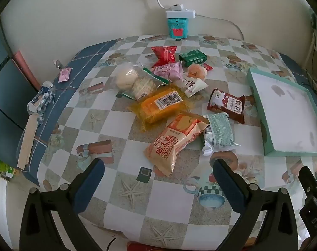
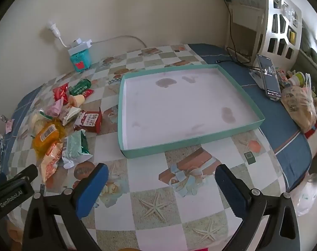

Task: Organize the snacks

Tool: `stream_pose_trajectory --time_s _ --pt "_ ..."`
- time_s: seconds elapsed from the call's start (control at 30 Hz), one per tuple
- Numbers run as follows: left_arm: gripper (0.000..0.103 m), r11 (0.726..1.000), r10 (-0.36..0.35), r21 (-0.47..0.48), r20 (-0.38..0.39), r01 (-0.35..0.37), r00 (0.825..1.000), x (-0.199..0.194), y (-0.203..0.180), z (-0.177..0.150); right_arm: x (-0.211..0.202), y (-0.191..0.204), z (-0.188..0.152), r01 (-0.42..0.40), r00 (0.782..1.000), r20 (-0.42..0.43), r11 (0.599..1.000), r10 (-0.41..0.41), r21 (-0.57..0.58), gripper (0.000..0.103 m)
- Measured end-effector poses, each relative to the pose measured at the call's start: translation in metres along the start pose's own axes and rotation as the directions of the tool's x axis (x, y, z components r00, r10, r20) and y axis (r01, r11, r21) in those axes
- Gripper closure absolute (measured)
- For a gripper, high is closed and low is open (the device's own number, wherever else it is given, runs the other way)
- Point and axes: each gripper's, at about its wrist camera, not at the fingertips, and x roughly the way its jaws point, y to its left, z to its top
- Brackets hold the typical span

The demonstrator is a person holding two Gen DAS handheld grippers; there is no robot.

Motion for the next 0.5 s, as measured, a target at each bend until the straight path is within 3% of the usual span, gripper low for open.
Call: stream_pose_trajectory --time_s 0.5 --pt "0.000 1.000 0.023 -0.021 0.029 -0.023 0.999 -0.007 0.005 0.002 -0.007 0.000 0.001 0.013 1.000 0.019 1.000 -0.013 0.001 0.000"
